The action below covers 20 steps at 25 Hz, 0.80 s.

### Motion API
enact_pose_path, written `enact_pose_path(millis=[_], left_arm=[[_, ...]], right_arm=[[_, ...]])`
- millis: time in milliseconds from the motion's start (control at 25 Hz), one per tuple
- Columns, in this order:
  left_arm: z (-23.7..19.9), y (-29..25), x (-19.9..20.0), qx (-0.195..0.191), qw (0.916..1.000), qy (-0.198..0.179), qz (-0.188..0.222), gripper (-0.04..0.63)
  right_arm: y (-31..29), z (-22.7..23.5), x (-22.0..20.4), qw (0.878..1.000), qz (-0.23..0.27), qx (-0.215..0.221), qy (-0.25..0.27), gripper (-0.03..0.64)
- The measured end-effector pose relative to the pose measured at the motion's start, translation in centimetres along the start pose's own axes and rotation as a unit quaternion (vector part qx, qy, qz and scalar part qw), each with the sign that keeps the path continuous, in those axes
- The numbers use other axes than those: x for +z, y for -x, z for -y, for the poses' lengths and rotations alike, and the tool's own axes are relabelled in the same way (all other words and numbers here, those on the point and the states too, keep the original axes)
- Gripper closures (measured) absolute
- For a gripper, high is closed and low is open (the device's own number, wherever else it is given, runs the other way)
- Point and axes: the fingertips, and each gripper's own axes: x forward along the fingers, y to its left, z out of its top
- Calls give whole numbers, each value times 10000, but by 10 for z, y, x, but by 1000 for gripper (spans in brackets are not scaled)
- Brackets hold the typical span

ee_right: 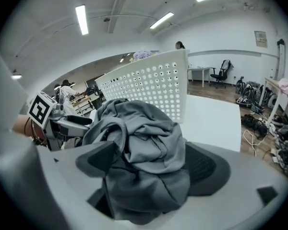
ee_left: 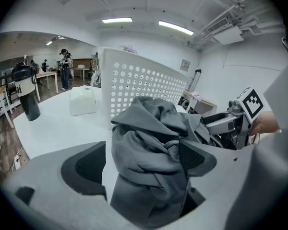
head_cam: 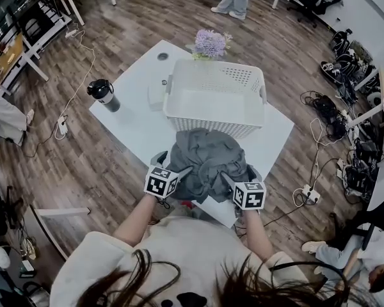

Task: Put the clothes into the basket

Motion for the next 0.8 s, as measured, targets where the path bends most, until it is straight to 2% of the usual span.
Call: enact_pose_path(millis=[280,480,680,800], left_arm=[[-2,-21,-25,-244,9976,162,-627,80],[-4,-37,-34,-327,9943,117,-1008,54],[-4,-48,-43,-541,9894,191,-1335,52],[-2,-54,-47,-606,9873,125,-1463,54]], right_arm=[[-20,15,-23,9967,-571,213,-531,128],[-38,22,-44,9868,-1014,671,-1069,60],[-54,2,-39,9863,-1129,1128,-420,61],[-62,-9,-42,9854,-1261,1142,-25,63]])
